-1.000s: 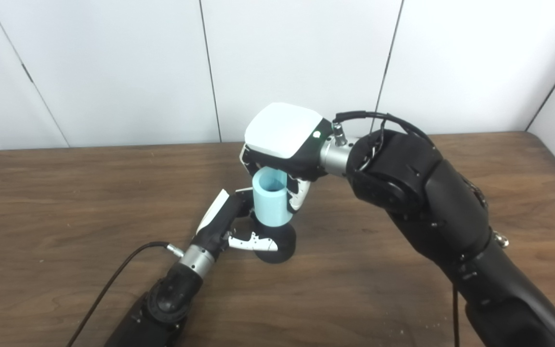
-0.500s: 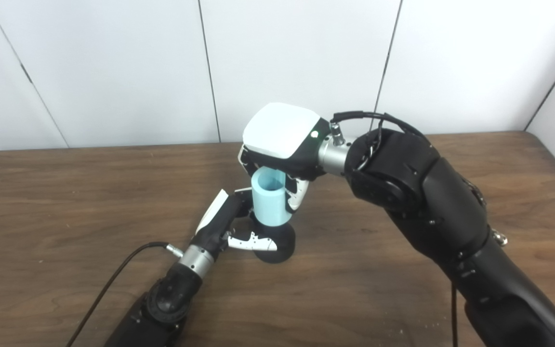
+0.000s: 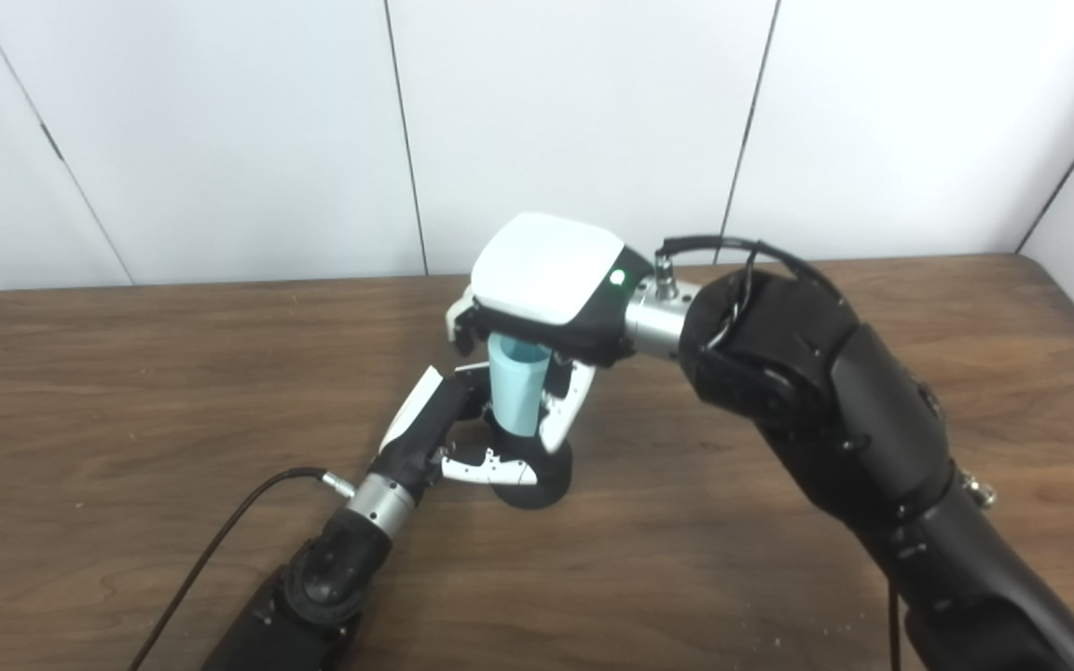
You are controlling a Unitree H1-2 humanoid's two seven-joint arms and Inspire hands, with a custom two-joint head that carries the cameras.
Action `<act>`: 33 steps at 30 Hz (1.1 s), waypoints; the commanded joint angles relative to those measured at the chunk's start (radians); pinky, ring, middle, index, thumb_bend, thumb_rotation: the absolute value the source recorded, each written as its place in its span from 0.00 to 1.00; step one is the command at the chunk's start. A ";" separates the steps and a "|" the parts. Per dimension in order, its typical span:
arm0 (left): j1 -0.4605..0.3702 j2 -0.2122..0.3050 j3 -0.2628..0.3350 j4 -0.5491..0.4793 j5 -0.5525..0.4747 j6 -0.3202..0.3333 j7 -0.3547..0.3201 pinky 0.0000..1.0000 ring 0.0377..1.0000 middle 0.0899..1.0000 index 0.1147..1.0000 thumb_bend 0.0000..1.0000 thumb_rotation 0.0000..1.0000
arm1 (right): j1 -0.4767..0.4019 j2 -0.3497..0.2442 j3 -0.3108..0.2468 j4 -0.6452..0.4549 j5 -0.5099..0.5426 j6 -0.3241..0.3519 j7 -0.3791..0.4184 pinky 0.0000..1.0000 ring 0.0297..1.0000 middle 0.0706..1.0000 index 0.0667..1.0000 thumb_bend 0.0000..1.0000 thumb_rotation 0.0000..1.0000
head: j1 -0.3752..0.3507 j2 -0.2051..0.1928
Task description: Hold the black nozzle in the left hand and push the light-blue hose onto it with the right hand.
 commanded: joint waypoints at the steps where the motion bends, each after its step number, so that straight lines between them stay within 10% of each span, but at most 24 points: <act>1: 0.129 0.031 -0.043 0.091 0.049 0.116 -0.070 0.36 0.40 0.39 0.44 0.52 0.00 | -0.045 -0.007 -0.026 -0.011 0.007 -0.018 -0.050 0.63 0.70 0.73 0.70 1.00 0.57 | -0.001 0.001; 23: 0.136 0.030 -0.042 0.080 0.043 0.129 -0.076 0.39 0.42 0.40 0.44 0.52 0.00 | 0.006 -0.025 -0.091 -0.002 0.034 -0.146 -0.223 0.75 0.82 0.79 0.75 1.00 0.62 | 0.001 0.003; 33: 0.138 0.032 -0.042 0.075 0.042 0.131 -0.077 0.38 0.42 0.40 0.44 0.52 0.00 | 0.166 0.028 -0.174 0.013 0.130 -0.112 -0.339 0.93 0.95 0.93 0.95 0.97 0.59 | 0.004 0.001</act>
